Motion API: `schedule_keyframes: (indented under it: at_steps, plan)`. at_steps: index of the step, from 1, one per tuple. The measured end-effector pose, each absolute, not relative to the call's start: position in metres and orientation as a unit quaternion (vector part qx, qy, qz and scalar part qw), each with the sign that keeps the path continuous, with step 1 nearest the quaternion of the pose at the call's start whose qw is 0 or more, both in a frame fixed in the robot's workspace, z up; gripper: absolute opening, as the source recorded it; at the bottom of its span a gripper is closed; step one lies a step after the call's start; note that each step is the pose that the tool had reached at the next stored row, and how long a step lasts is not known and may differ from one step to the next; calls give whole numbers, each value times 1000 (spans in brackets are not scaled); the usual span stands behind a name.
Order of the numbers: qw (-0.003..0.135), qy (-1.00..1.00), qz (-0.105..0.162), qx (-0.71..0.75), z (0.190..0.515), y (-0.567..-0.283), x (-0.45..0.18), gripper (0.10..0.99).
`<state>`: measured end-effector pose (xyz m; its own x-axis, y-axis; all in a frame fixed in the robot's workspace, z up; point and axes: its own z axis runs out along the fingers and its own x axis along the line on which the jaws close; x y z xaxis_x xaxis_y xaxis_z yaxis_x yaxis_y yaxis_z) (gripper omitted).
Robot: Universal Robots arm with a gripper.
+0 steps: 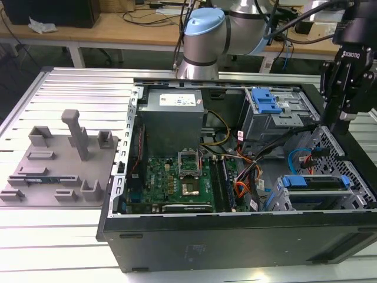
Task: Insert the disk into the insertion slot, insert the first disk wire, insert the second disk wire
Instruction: 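Insert the first disk wire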
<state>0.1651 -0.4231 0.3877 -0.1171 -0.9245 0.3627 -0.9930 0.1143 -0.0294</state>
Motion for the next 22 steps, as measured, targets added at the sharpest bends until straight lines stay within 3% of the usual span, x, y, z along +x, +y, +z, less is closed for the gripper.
schedule_keyframes:
  at_steps: [5,12,22]
  plan:
    - [114,-734,146,653,386,-424,160,408]
    - [120,-750,150,633,376,-424,158,408]
    - [117,-727,154,659,366,-424,148,408]
